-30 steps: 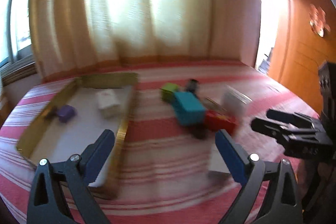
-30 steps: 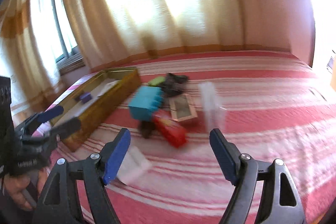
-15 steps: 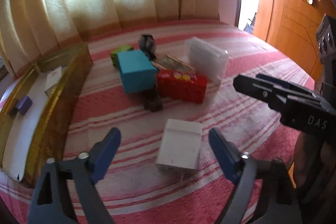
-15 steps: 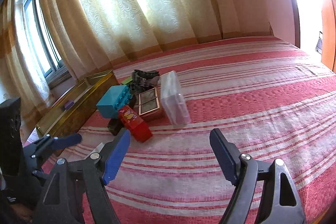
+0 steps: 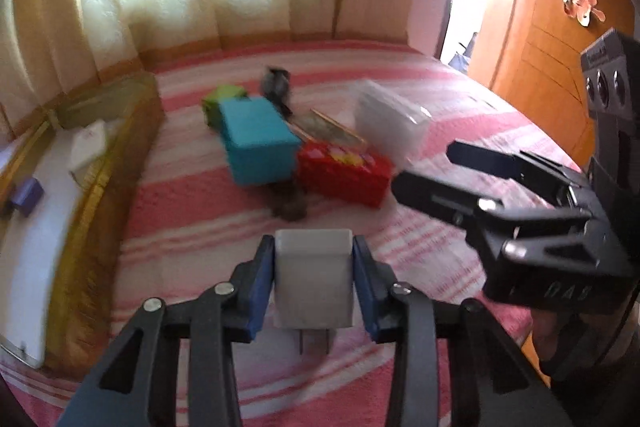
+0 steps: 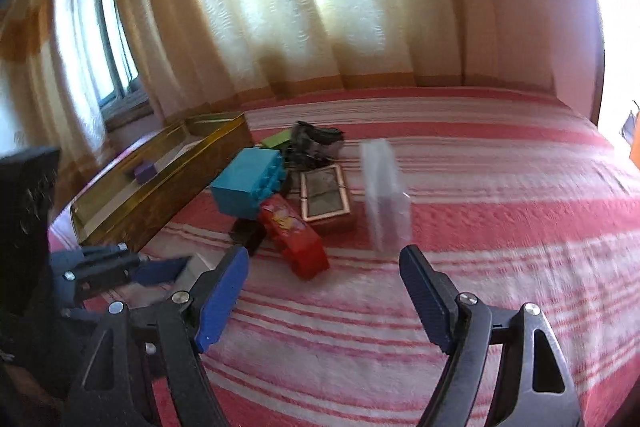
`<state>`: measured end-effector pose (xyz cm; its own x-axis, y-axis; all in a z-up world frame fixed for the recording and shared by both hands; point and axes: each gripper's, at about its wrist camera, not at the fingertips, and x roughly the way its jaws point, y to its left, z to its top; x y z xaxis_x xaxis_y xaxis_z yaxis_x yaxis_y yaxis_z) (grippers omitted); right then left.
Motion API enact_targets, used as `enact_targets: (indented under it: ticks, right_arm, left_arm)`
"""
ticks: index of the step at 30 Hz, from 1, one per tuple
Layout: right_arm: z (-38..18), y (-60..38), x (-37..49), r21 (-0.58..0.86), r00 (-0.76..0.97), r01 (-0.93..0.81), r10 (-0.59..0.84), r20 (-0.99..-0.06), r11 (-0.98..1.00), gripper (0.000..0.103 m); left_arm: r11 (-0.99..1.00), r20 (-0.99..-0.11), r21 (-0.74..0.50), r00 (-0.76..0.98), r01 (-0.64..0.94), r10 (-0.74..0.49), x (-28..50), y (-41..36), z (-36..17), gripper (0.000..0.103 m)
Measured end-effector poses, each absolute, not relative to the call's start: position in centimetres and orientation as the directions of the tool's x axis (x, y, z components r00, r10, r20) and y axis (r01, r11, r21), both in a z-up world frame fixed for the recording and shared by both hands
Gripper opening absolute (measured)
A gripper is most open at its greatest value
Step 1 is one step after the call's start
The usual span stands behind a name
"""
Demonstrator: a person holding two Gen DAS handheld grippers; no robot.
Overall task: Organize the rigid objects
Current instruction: 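Grasp the white charger plug with the left gripper, then grasp the red printed box with the right gripper while the left gripper holds the plug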
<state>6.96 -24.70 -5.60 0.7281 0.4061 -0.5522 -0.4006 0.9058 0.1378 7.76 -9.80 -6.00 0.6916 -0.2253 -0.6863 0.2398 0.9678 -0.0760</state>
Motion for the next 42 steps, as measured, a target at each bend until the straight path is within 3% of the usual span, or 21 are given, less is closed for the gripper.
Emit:
enact_targets:
  ticks: [3, 8, 12, 21, 23, 27, 42]
  right_arm:
    - [-5.3, -23.6, 7.7, 0.125, 0.719, -0.422, 0.416, -0.557, 0.898, 0.079]
    - [-5.5, -22.2, 9.4, 0.116, 0.688, -0.440, 0.418, -0.594, 0.890, 0.061]
    - [-6.1, -21.1, 10.5, 0.098, 0.661, -0.450, 0.405, -0.632, 0.888, 0.060]
    - [-6.9, -19.6, 11.7, 0.102, 0.581, -0.491, 0.412, -0.702, 0.865, 0.044]
    - [-6.9, -19.5, 12.0, 0.104, 0.573, -0.491, 0.411, -0.709, 0.865, 0.033]
    - [-7.1, -19.2, 12.2, 0.098, 0.552, -0.506, 0.410, -0.726, 0.857, 0.025]
    - [-4.0, -20.7, 11.2, 0.104, 0.715, -0.470, 0.447, -0.537, 0.877, 0.025]
  left_arm:
    - [0.975, -0.676, -0.107, 0.705, 0.195, -0.215, 8.5, -8.1, -5.6, 0.037]
    - [0.985, -0.663, -0.108, 0.729, 0.134, -0.172, 9.4, -6.3, -5.6, 0.037]
    - [0.986, -0.661, -0.115, 0.731, 0.123, -0.168, 9.9, -6.0, -5.8, 0.037]
    - [0.988, -0.650, -0.091, 0.744, 0.124, -0.153, 11.3, -6.6, -5.3, 0.037]
    - [0.987, -0.651, -0.097, 0.742, 0.125, -0.158, 11.5, -6.6, -5.3, 0.037]
    - [0.990, -0.635, -0.082, 0.759, 0.117, -0.142, 11.2, -6.7, -5.1, 0.037]
    - [0.994, -0.539, -0.069, 0.836, 0.081, -0.105, 10.1, -6.1, -3.9, 0.037]
